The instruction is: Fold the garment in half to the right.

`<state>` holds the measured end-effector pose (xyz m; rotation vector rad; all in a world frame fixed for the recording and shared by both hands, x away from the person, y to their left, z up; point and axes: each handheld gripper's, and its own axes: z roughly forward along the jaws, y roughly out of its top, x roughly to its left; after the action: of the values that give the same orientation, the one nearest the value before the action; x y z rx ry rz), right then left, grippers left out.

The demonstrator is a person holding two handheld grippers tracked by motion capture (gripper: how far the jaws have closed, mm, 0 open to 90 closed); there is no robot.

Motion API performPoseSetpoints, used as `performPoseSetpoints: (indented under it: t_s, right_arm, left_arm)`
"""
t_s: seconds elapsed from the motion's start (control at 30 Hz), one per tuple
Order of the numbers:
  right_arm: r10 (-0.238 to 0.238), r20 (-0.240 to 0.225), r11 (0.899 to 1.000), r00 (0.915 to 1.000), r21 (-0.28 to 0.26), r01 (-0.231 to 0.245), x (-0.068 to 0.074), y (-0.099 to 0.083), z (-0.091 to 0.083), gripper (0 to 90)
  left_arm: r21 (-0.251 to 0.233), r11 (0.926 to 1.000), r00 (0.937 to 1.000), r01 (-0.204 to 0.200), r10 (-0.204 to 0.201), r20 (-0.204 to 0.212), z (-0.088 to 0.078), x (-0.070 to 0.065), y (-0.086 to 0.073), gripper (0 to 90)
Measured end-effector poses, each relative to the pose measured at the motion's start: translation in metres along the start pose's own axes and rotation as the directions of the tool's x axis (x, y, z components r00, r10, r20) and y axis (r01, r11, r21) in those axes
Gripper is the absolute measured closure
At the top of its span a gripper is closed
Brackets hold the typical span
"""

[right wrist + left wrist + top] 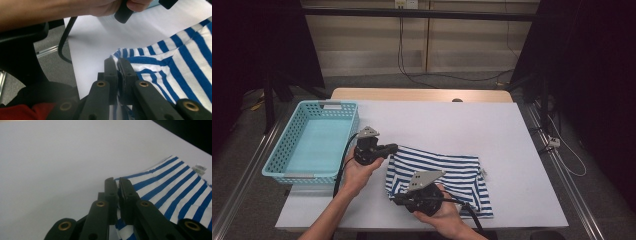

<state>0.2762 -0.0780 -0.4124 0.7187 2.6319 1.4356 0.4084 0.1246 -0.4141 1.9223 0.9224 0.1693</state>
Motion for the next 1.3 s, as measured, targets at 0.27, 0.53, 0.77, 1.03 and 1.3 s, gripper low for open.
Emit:
performPoseSetpoints:
  t_s: [0.27,0.53,0.77,1.03,1.3]
  right_arm:
    - [-0.013,-0.002,0.999,0.9999,-0.040,0.013,0.001,0.009,-0.006,87.4]
    - [-0.015,0.005,0.997,0.9999,-0.070,0.016,0.001,0.020,-0.009,87.4]
    - [-0.022,0.004,0.994,0.9998,-0.105,0.022,-0.002,0.033,-0.011,87.4]
    - [-0.040,0.010,0.991,0.9991,-0.127,0.041,-0.003,0.048,-0.013,87.4]
    - [-0.051,0.015,0.986,0.9986,-0.159,0.052,-0.004,0.062,-0.013,87.5]
  left_arm:
    - [0.006,0.9996,0.9991,0.029,-0.029,-0.030,-0.001,0.005,0.010,85.8]
    - [-0.018,0.9983,0.9980,0.055,-0.055,-0.031,-0.005,0.012,0.018,85.9]
    - [-0.017,0.9980,0.9970,0.061,-0.062,-0.047,-0.011,0.017,0.026,85.9]
    - [-0.020,0.9977,0.9952,0.065,-0.066,-0.072,-0.015,0.016,0.037,86.0]
    - [-0.016,0.9982,0.9942,0.058,-0.059,-0.091,-0.023,0.024,0.044,86.1]
